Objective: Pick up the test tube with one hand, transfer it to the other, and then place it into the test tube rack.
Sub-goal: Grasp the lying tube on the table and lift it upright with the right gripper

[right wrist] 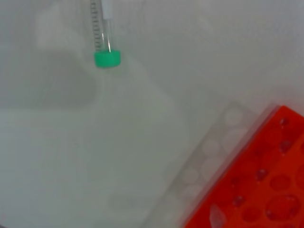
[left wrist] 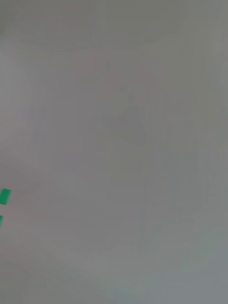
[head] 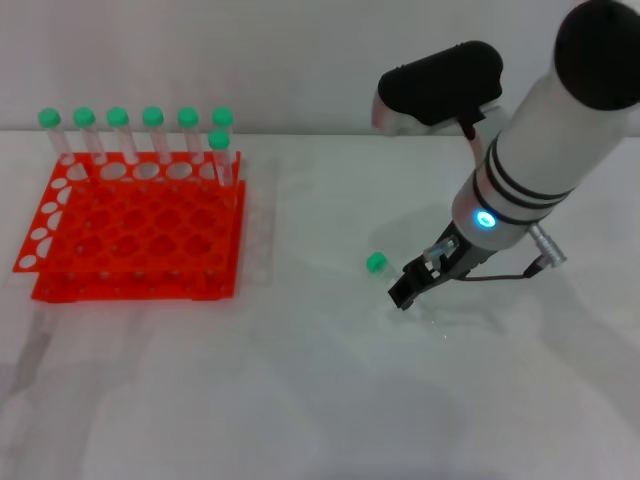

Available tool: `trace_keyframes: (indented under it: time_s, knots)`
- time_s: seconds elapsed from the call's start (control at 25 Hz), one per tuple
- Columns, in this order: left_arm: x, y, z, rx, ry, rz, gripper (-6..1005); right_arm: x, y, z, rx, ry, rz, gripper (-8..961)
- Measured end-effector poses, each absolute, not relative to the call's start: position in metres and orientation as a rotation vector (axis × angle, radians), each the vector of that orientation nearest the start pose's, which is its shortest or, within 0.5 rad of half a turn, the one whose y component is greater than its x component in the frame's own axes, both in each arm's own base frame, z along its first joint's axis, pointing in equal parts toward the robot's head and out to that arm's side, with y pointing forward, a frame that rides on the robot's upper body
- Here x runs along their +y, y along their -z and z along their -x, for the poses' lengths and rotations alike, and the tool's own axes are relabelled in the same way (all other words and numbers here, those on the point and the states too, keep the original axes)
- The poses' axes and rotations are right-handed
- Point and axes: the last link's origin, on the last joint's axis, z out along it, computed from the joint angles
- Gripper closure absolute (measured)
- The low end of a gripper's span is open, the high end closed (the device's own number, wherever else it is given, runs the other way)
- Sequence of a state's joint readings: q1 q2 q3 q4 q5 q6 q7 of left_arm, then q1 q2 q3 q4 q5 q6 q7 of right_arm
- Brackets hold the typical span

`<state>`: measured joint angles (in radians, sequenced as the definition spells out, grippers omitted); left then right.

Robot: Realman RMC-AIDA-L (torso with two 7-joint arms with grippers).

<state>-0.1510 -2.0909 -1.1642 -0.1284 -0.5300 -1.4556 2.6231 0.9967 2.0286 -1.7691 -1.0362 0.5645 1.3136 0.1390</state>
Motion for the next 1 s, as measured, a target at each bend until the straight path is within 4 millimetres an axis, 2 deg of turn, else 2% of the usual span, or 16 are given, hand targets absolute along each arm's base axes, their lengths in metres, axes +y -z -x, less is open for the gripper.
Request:
trace_keyframes:
  time_s: [0.32, 0.6, 1.0]
  knots:
    - [0.229, -0.015, 0.376, -0.759, 0.972, 1.343, 114, 0.403, 0.078, -0.109, 1.108, 0.553, 2.295, 194]
    - [0.234, -0.014, 0.378, -0.785, 0.961, 1.337, 115, 0.399, 0.090, -0.113, 1.126, 0.582, 2.356, 284]
    - [0.236, -0.015, 0.380, -0.794, 0.956, 1.322, 115, 0.400, 0.091, -0.117, 1.118, 0.585, 2.355, 317]
